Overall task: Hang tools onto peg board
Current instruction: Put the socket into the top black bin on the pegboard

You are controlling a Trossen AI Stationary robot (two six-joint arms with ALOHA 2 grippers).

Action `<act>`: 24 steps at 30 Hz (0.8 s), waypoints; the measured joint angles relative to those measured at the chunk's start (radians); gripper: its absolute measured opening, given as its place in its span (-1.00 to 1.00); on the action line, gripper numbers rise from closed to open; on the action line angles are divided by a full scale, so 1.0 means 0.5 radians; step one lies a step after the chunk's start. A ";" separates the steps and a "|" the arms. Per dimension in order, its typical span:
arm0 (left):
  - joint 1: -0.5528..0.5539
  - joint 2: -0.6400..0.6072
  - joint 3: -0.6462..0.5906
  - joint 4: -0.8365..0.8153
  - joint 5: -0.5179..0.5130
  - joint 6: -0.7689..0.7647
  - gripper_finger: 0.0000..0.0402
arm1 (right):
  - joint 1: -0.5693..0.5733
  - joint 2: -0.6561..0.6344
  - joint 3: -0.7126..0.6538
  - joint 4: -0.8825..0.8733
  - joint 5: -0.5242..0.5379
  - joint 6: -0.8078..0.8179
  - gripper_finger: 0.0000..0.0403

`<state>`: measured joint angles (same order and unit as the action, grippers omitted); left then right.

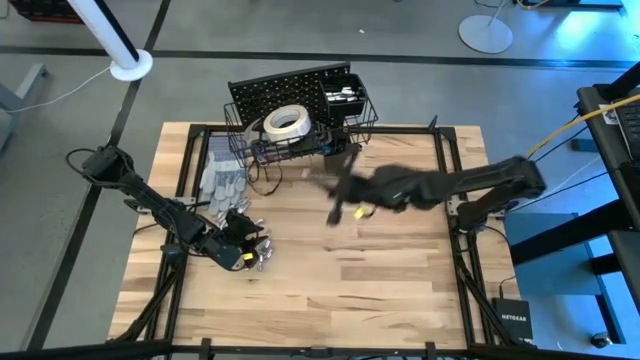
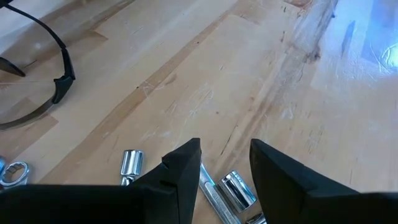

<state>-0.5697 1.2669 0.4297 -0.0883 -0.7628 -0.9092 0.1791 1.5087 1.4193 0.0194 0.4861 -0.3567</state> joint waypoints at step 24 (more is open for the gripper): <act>0.000 0.000 0.000 0.004 0.000 0.000 -0.35 | -0.749 -0.281 0.082 0.151 0.227 -0.185 -0.52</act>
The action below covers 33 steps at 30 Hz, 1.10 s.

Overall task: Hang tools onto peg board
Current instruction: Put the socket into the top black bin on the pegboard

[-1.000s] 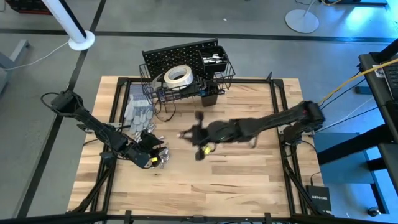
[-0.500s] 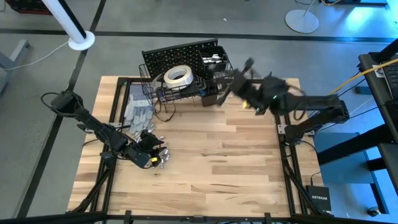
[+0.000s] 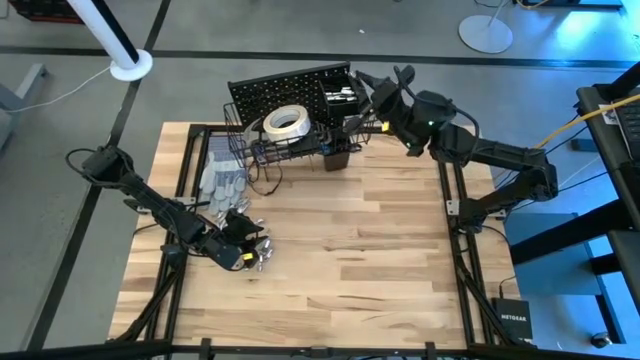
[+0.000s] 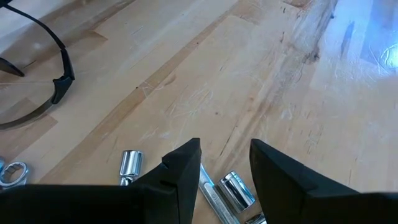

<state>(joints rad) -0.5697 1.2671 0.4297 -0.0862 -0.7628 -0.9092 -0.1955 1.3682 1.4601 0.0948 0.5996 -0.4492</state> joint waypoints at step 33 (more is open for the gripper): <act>0.001 0.000 0.000 -0.018 0.000 -0.010 -0.35 | 0.777 0.558 -0.503 -0.331 -0.865 0.601 -0.02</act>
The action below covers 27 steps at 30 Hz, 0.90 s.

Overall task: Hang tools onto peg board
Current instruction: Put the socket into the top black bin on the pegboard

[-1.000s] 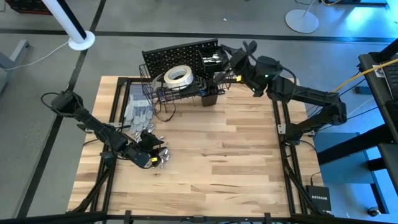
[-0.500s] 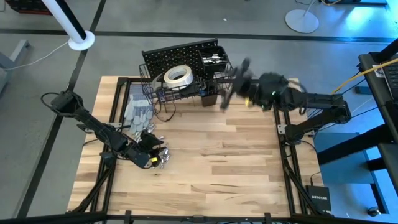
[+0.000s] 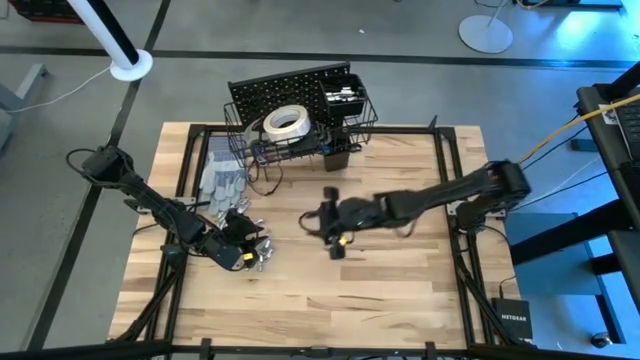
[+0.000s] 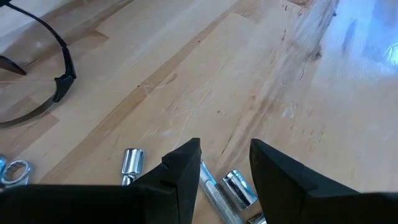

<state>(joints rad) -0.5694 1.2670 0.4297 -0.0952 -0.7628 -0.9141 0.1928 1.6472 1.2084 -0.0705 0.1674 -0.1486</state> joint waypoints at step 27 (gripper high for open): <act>-0.001 0.000 -0.001 -0.050 0.011 -0.037 -0.35 | -0.091 1.270 0.468 0.759 -0.379 0.116 0.38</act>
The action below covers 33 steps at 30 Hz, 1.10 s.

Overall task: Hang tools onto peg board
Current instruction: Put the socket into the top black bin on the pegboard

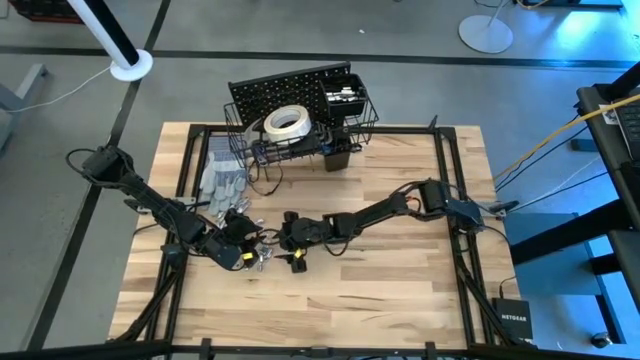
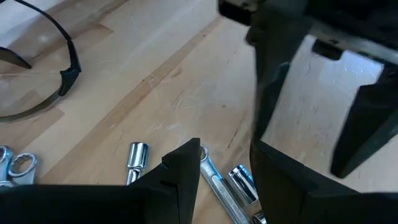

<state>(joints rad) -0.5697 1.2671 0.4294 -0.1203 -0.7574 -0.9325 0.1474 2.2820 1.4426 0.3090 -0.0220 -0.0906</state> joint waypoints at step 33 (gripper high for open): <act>0.000 0.000 0.000 0.000 -0.001 0.001 -0.35 | -0.005 0.296 0.213 0.084 -0.183 -0.146 -0.67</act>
<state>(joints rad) -0.5697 1.2671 0.4294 -0.1204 -0.7578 -0.9321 0.1448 2.4303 1.5490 0.3510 -0.1136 -0.1638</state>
